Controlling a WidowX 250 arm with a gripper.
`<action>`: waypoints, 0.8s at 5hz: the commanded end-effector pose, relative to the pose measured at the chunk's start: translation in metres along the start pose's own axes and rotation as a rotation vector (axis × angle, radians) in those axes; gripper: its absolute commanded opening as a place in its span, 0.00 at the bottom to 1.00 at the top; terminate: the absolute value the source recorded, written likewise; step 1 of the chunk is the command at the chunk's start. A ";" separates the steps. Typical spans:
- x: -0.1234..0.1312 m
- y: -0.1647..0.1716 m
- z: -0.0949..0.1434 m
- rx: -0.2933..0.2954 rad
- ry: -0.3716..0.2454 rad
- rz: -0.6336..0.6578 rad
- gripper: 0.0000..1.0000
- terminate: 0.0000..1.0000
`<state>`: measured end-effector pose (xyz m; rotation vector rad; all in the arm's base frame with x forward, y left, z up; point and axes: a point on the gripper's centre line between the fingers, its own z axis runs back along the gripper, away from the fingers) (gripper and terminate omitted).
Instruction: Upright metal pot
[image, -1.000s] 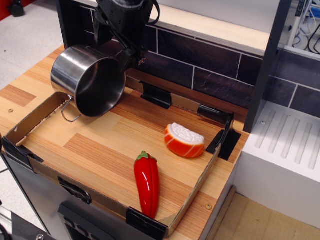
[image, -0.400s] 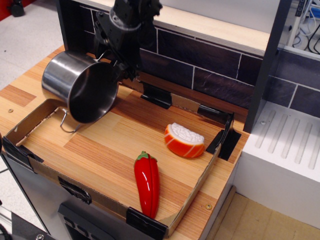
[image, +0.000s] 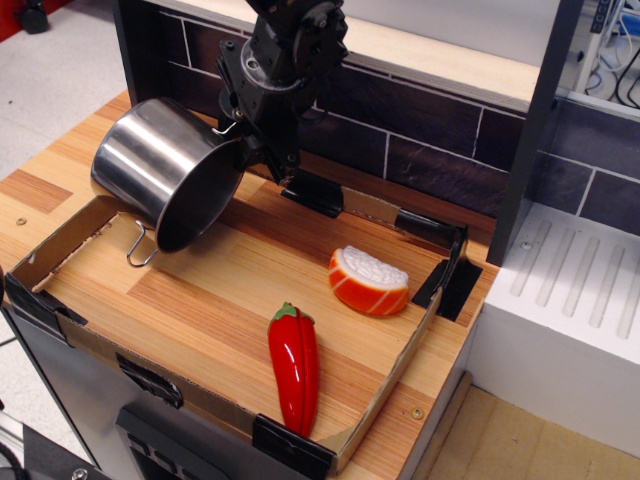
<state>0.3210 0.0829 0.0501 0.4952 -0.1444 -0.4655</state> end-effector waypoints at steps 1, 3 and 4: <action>-0.009 0.031 0.037 -0.088 -0.114 0.042 0.00 0.00; -0.021 0.042 0.051 -0.477 -0.247 0.060 0.00 0.00; -0.018 0.037 0.049 -0.730 -0.324 0.040 0.00 0.00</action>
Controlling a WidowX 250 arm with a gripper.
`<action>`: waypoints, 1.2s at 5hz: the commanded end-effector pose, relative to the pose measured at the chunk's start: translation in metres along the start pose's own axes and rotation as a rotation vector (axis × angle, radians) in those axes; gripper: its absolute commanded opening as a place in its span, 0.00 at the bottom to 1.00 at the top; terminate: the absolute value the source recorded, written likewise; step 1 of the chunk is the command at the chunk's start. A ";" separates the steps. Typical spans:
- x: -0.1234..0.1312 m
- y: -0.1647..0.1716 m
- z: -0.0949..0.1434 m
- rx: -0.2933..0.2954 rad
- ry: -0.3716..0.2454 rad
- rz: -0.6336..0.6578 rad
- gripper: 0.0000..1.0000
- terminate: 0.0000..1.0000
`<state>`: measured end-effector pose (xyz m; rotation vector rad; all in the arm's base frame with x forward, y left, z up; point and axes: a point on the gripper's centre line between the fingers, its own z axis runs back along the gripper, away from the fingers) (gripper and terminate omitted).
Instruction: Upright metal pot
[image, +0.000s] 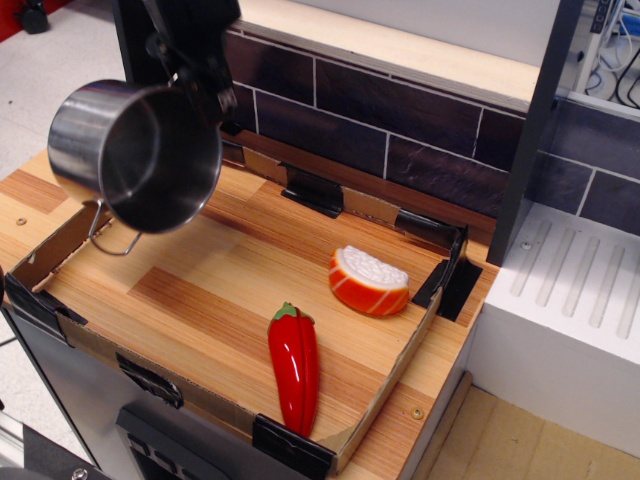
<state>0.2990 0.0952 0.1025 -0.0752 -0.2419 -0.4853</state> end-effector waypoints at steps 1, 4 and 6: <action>0.010 -0.003 0.002 -0.436 -0.168 0.039 0.00 0.00; 0.003 -0.011 -0.025 -0.606 -0.127 -0.001 0.00 0.00; -0.005 -0.007 -0.040 -0.538 -0.112 -0.049 1.00 0.00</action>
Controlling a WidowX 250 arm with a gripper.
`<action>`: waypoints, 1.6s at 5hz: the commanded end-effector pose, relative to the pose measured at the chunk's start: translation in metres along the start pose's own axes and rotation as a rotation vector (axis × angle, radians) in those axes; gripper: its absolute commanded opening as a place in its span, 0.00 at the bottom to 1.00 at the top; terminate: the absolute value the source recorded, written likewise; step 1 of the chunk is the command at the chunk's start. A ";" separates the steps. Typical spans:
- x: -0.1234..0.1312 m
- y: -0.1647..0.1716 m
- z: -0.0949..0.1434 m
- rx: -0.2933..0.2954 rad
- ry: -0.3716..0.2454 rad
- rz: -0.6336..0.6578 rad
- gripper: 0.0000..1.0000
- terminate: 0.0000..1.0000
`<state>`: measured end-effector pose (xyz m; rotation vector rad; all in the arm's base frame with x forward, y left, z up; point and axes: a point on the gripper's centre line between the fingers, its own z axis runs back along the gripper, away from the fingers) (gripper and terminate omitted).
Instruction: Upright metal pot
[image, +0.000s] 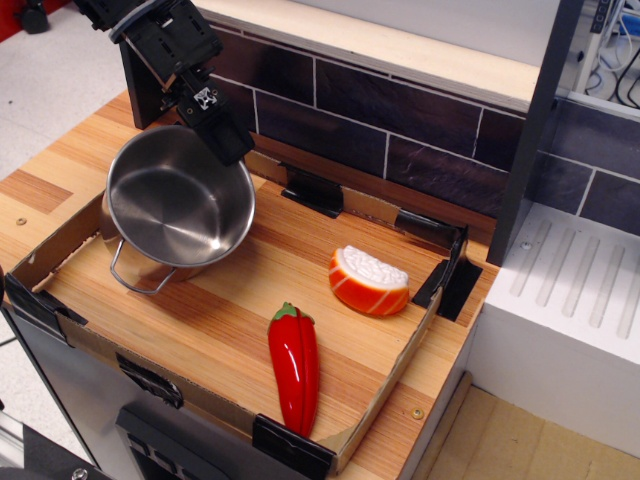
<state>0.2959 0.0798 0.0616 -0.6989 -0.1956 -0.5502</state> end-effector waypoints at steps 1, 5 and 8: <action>0.002 0.007 0.013 0.139 0.009 -0.069 1.00 0.00; 0.009 -0.010 0.050 0.952 0.140 -0.220 1.00 0.00; 0.045 -0.052 0.097 0.859 0.050 -0.079 1.00 0.00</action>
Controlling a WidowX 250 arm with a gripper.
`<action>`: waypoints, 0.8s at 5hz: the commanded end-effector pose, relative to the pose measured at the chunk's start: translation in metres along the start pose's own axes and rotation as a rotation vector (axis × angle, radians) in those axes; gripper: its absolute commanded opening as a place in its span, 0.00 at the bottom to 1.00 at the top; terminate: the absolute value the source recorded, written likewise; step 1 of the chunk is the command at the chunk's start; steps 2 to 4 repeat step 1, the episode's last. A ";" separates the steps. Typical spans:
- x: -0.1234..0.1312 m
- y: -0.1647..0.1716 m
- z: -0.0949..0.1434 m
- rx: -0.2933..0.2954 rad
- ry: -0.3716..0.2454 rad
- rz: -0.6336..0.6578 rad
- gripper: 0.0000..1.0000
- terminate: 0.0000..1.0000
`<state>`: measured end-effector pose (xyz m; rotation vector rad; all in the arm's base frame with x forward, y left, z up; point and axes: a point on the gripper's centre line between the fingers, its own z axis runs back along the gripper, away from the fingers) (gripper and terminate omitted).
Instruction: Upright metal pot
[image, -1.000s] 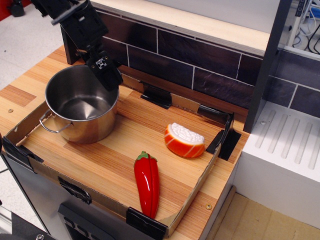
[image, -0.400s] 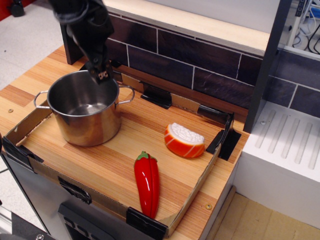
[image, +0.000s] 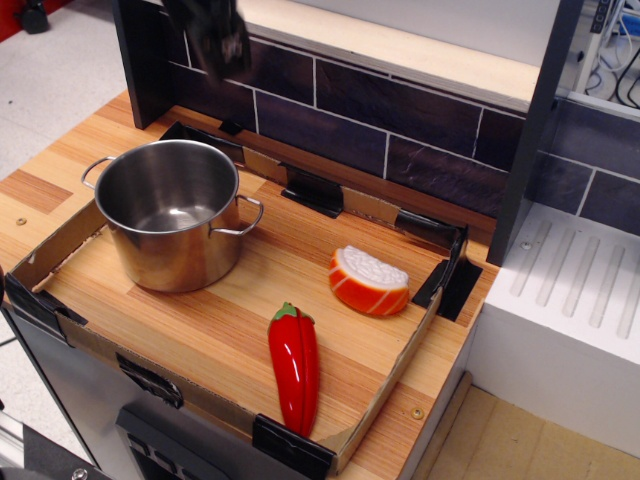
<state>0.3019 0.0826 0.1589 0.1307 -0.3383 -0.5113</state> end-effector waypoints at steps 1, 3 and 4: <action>0.005 0.014 0.017 0.038 -0.034 0.010 1.00 1.00; 0.005 0.014 0.017 0.038 -0.034 0.010 1.00 1.00; 0.005 0.014 0.017 0.038 -0.034 0.010 1.00 1.00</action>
